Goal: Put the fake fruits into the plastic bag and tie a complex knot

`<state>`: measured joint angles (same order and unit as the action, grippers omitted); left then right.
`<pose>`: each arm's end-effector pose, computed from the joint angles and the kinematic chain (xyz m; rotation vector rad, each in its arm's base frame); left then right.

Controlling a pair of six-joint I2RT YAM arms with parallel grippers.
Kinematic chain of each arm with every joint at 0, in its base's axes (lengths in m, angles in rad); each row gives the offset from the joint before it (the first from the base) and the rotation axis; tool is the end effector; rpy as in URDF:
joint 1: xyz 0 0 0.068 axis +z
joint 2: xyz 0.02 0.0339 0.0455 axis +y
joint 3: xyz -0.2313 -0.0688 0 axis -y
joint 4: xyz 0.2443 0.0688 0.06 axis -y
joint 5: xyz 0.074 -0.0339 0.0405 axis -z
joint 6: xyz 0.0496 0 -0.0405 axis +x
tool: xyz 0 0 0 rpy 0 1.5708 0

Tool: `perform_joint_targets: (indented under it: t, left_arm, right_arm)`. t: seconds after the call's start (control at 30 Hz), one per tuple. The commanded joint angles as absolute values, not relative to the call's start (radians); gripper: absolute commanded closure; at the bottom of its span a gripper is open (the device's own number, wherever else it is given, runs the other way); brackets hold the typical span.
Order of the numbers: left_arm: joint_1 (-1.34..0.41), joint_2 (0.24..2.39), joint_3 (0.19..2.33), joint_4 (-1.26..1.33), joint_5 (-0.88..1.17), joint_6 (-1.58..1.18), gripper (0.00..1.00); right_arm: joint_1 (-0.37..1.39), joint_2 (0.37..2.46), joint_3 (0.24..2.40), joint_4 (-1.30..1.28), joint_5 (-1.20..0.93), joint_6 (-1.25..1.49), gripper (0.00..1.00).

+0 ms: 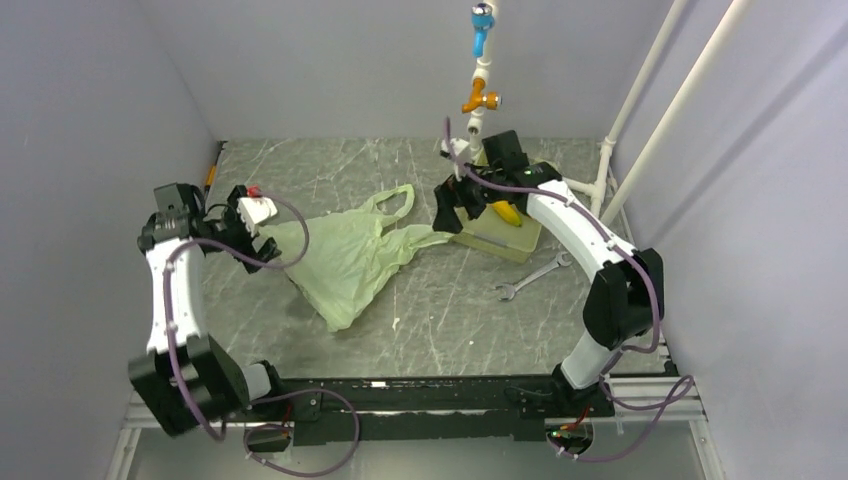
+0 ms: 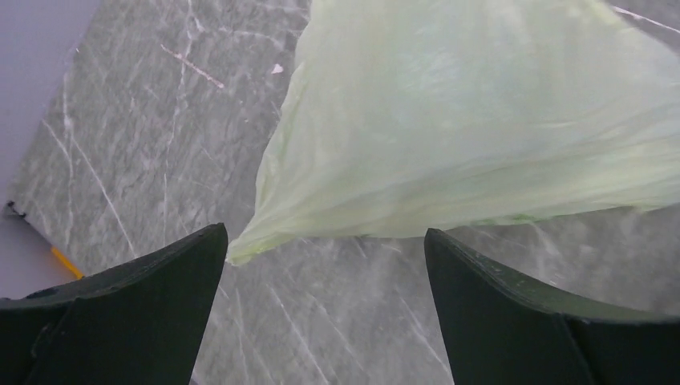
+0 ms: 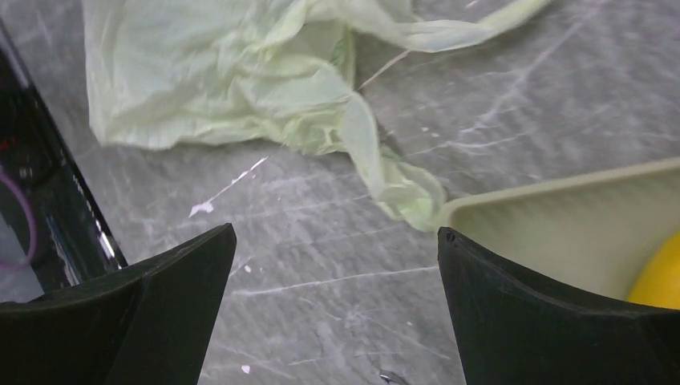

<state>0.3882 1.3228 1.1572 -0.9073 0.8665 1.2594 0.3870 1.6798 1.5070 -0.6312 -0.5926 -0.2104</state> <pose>0.2594 0.0652 0.2634 1.1493 1.8635 -0.2778 0.3378 0.1676 0.2776 -0.9546 2.1305 0.7870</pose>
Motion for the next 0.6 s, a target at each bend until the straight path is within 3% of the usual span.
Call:
perform_joint_targets:
  t: [0.0, 0.23, 0.47, 0.57]
  left_arm:
    - [0.384, 1.059, 1.026, -0.946, 0.911, 1.243, 0.01]
    - [0.174, 0.829, 0.852, -1.228, 0.868, 1.416, 0.01]
    - [-0.150, 0.619, 0.616, -1.027, 0.740, 1.117, 0.00]
    - [-0.280, 0.607, 0.556, -0.886, 0.633, 0.985, 0.01]
  right_arm:
    - [0.450, 1.691, 1.465, -0.588, -0.582, -0.337, 0.00]
    - [0.504, 1.879, 1.590, -0.620, -0.556, -0.471, 0.00]
    - [0.541, 1.983, 1.598, -0.644, -0.564, -0.531, 0.01]
    - [0.546, 2.019, 1.603, -0.633, -0.559, -0.517, 0.06]
